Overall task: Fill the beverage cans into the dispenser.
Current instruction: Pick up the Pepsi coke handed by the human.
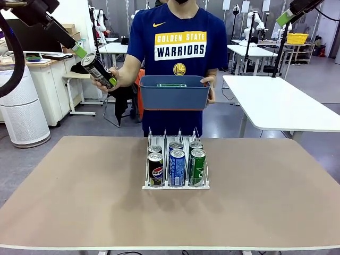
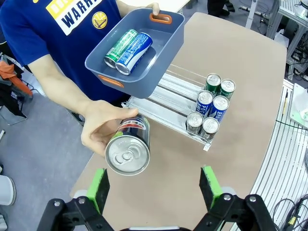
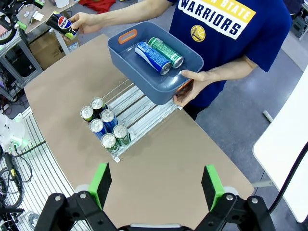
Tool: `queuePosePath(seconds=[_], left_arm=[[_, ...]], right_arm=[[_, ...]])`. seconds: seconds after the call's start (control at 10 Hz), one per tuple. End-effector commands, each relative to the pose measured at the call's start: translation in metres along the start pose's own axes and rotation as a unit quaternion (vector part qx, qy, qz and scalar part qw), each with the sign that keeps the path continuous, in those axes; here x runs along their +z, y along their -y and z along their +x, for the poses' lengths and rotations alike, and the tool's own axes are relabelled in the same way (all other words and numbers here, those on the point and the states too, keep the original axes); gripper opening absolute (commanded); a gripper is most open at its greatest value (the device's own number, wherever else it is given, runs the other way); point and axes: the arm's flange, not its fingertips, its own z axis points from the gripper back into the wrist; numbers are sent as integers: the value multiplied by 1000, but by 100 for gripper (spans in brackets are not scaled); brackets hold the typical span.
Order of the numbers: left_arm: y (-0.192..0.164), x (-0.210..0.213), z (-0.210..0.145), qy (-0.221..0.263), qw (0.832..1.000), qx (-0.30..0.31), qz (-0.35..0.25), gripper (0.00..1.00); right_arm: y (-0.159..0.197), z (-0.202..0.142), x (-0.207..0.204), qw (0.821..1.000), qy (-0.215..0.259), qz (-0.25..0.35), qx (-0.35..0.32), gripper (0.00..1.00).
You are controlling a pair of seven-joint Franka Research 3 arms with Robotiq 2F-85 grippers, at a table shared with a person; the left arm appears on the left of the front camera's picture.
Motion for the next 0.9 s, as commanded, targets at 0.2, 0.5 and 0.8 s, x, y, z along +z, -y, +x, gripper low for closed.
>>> queuePosePath(seconds=[0.2, 0.5, 0.8], left_arm=[[-2, -3, -1, 0, 1000, -2, 1, 100], [-9, -21, 1, -12, 999, -15, 31, 100], [-8, -36, 0, -19, 999, -25, 43, 100]], right_arm=[[-1, -1, -1, 1000, -3, 3, 1, 100], [-1, -1, -1, 1000, -3, 3, 1, 100], [-1, -1, -1, 1000, -3, 3, 1, 100]])
